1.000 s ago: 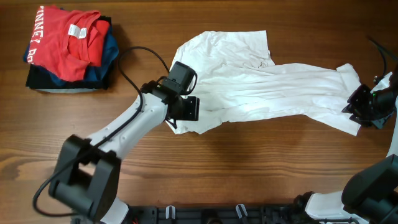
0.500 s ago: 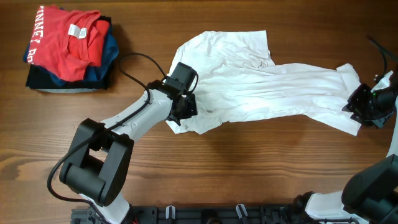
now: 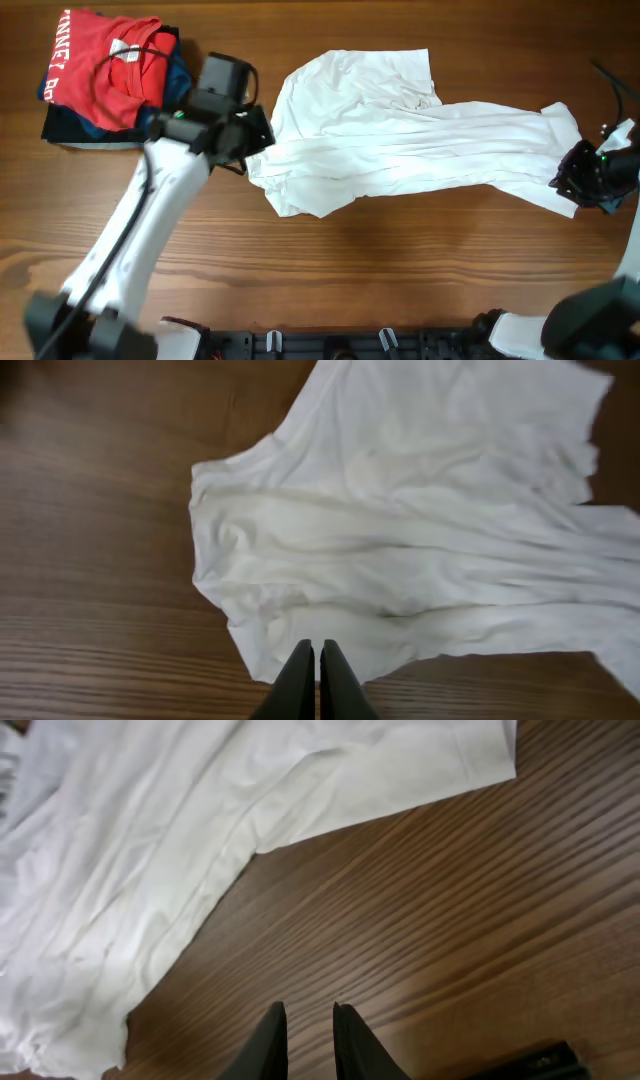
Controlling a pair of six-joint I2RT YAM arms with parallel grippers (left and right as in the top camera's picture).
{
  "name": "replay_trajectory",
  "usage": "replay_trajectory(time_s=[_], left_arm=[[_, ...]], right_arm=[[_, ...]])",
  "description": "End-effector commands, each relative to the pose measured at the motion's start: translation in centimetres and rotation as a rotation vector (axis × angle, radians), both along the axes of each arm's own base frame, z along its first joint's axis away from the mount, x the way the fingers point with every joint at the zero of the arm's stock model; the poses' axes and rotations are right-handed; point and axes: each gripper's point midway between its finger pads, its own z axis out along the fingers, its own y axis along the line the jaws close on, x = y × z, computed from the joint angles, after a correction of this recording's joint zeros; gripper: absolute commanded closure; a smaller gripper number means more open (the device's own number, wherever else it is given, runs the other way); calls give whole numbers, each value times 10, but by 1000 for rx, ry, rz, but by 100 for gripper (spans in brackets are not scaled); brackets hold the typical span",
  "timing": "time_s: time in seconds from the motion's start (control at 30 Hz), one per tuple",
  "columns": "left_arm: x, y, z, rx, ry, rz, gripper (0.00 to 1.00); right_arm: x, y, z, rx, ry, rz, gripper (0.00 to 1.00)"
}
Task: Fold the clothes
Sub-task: 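Reach the left gripper to the T-shirt's left edge and grasp it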
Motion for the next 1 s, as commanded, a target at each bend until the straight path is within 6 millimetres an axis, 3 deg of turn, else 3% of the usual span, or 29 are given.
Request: replay_trajectory(time_s=[0.0,0.07,0.1,0.17,0.23,0.43,0.57,0.67,0.8,0.97], left_arm=[[-5,0,22,-19,-58,-11,96],[-6,-5,15,-13,-38,-24,88],[-6,-7,10,-9,-23,-31,80],[-5,-15,-8,7,26,-51,55],[-4,-23,-33,31,93,-69,42],[-12,-40,-107,54,313,-112,43],[-22,-45,-140,42,425,-123,49],[-27,-43,-151,57,470,-120,49],[-41,-41,-160,81,532,-124,42],[-46,-51,-174,91,531,-161,40]], right_arm=[[-6,8,26,-32,-89,16,77],[-6,8,30,-40,-104,16,73],[-6,8,30,-41,-104,17,70],[-5,8,28,-40,-102,17,62],[-4,7,28,-45,-107,29,53],[-3,7,29,-50,-111,46,48],[-3,6,29,-52,-114,46,47],[-2,6,29,-54,-116,46,47],[0,5,29,-59,-125,46,45],[1,4,30,-62,-129,46,45]])
